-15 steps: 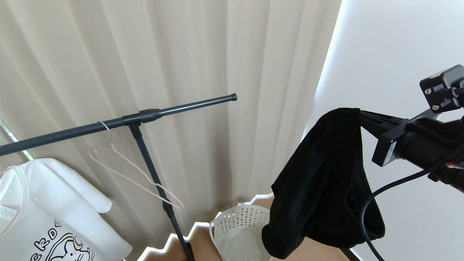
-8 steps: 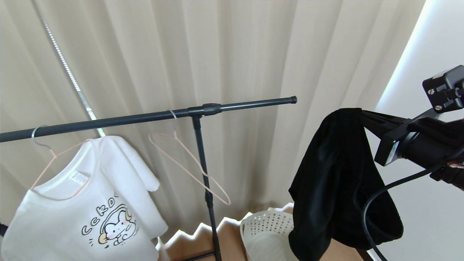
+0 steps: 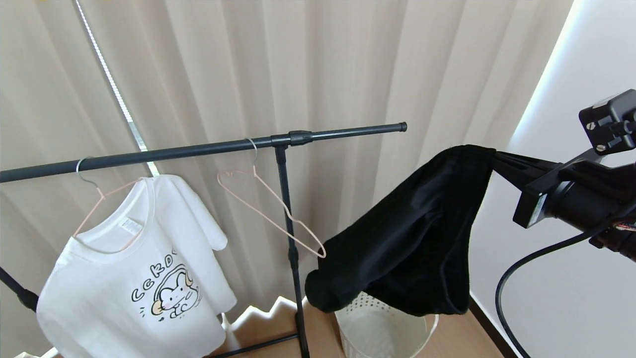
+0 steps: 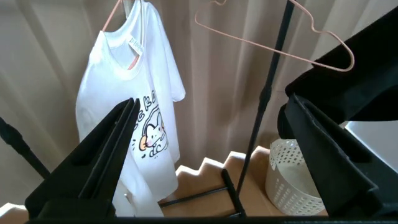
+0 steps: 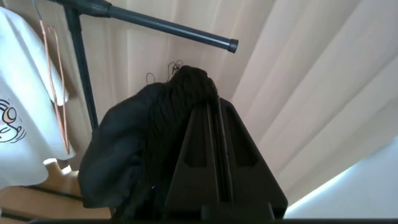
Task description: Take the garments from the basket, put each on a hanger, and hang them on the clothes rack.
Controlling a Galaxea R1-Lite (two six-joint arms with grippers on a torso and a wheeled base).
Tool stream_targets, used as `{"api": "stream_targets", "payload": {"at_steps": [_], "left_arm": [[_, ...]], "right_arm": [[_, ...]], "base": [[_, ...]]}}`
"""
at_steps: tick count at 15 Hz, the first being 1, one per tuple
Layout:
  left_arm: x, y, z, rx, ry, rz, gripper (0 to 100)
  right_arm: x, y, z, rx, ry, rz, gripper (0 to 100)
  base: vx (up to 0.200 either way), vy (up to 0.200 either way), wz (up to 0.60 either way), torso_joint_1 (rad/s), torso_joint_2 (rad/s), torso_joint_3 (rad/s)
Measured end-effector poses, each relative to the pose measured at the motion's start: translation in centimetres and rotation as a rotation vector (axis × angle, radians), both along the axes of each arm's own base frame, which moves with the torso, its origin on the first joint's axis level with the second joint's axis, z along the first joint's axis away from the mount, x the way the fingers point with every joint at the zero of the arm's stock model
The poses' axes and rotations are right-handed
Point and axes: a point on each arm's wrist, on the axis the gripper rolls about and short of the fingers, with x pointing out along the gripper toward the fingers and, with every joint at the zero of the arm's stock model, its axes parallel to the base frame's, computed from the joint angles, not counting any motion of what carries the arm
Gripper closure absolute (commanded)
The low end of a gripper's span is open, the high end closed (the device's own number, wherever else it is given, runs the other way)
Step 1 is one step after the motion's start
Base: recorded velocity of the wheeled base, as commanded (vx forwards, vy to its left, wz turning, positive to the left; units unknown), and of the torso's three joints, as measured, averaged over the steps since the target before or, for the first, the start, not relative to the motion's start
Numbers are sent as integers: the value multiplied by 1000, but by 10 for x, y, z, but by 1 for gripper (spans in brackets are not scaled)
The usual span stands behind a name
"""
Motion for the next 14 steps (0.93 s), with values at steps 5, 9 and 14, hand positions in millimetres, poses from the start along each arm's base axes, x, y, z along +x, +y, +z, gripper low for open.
{"api": "stream_targets", "payload": {"at_steps": [5,9,14], "left_arm": [[0,0,0,0,-1,0,0],[0,0,0,-2,-1,0,0],[0,0,0,0,0,0,0]], "right_arm": [[0,0,0,0,0,0,100],[0,-1,0,-1,1,-2,100],[0,0,-1,-1,2,0,100]], "base": [[-120,0,0,1,2,0],[0,0,450,9,-3,-1],[0,0,0,0,0,0]]}}
